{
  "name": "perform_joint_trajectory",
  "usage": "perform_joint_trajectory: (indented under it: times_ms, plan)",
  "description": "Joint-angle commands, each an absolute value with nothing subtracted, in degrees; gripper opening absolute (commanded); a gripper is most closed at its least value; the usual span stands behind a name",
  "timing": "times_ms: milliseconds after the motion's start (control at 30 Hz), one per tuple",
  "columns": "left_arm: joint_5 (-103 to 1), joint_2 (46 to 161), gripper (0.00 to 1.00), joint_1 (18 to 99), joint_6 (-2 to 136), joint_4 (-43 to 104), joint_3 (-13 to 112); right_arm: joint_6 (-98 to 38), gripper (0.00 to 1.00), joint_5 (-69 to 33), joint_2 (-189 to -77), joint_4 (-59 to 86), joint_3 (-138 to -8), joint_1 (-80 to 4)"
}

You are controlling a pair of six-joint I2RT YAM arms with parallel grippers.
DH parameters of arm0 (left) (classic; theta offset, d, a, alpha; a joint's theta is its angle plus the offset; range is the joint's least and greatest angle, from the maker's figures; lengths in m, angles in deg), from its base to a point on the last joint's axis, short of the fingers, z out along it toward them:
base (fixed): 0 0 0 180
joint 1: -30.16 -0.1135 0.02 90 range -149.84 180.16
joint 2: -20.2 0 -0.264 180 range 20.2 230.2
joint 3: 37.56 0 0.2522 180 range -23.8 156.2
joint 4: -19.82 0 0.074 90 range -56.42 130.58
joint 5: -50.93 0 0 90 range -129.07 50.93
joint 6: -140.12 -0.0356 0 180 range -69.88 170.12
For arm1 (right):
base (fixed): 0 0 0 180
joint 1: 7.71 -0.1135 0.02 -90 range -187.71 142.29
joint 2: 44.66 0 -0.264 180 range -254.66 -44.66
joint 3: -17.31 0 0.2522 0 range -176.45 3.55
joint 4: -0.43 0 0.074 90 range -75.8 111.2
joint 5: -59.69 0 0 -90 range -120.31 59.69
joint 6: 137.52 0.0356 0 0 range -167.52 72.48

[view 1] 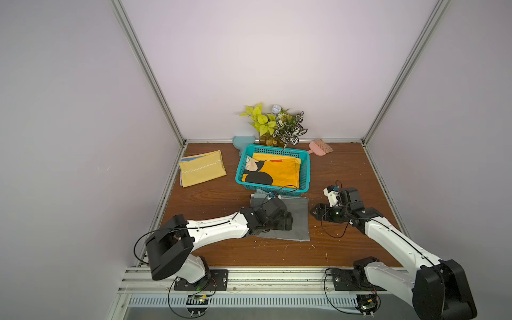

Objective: Put the folded pillowcase in the basket
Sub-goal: Move the pillowcase to the center of the board, then pick up the pillowcase from the center of the board.

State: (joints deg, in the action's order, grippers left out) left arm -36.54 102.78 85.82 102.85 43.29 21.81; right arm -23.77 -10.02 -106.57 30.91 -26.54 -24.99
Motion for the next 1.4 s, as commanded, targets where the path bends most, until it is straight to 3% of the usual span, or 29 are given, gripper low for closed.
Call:
perform_joint_trajectory:
  times_ms: [0,667,833,967,1100,1133,1167,1367]
  plan:
    - [-35.06,99.05,0.92,81.57,101.23,46.06,17.02,-21.70,0.83,-8.42,-106.01,26.44,-25.82,-26.87]
    - [-32.73,101.15,0.97,76.41,102.91,39.26,8.85,-18.25,0.82,-10.26,-115.64,17.48,-22.99,-34.36]
    - [-36.86,105.40,0.90,76.40,103.22,36.00,9.38,-17.12,0.70,-10.90,-118.75,15.60,-23.26,-37.43]
    - [-38.15,106.21,0.70,76.56,103.93,33.86,8.46,-16.76,0.47,-10.89,-120.16,16.10,-23.54,-38.36]
    - [-37.32,103.87,0.18,76.52,104.86,33.56,6.66,-17.11,0.09,-11.77,-119.06,17.58,-23.26,-38.66]
    - [-37.26,103.35,0.06,76.56,104.95,33.88,6.40,-17.19,0.01,-11.77,-118.73,17.99,-23.26,-38.73]
    - [-37.07,102.73,0.00,76.56,104.92,34.42,6.22,-17.20,0.00,-11.77,-118.30,18.44,-23.26,-38.78]
    - [-35.84,98.83,0.00,80.70,105.42,39.14,7.94,-16.51,0.00,-11.32,-113.60,24.43,-25.39,-40.55]
